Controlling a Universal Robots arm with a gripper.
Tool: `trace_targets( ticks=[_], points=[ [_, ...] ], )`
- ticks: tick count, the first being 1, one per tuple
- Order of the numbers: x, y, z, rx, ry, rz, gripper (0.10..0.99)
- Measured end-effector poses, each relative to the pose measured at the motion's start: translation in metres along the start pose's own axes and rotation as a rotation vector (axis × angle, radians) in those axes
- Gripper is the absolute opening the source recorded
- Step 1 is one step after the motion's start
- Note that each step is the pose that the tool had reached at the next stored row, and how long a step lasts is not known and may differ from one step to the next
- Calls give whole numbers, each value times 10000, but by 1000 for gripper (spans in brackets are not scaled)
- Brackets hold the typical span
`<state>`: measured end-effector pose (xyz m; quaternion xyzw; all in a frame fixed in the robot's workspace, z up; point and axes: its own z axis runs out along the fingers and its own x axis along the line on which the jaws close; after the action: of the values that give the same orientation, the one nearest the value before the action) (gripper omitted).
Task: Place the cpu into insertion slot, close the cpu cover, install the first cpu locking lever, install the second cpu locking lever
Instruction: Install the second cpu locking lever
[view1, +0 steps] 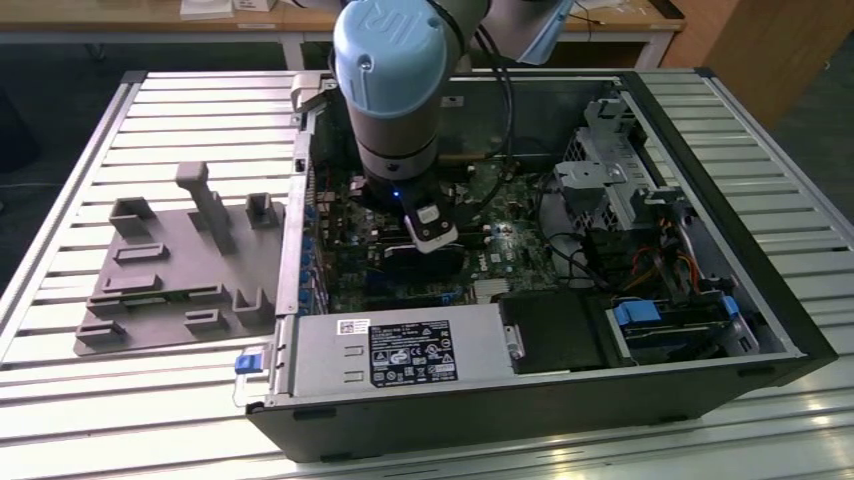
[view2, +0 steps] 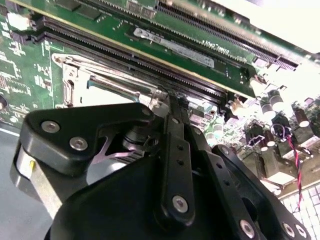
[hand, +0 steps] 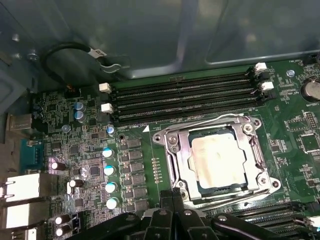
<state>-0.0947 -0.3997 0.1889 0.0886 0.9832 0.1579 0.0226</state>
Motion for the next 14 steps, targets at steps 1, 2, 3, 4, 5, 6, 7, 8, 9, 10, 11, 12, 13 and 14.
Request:
trace_targets(
  ticks=[1,2,3,4,5,6,7,8,9,10,11,12,13,14],
  points=[
    [0,0,-2,0,0,0,106],
    [0,2,-8,3,1,1,106],
    [-1,6,-15,-2,-1,1,106],
    [-1,9,-26,-1,-1,1,106],
    [-3,15,-45,0,0,1,106],
    [-3,22,-63,-1,-1,1,106],
    [-4,29,-84,-1,0,1,106],
    [-5,36,-108,-1,0,1,106],
    [-6,46,-136,0,0,1,106],
    [-7,54,-162,1,0,1,106],
    [-8,64,-190,1,0,1,106],
    [-9,73,-218,-1,-1,1,106],
    [-9,83,-248,0,0,1,106],
    [-10,93,-278,0,0,1,106]
  ],
)
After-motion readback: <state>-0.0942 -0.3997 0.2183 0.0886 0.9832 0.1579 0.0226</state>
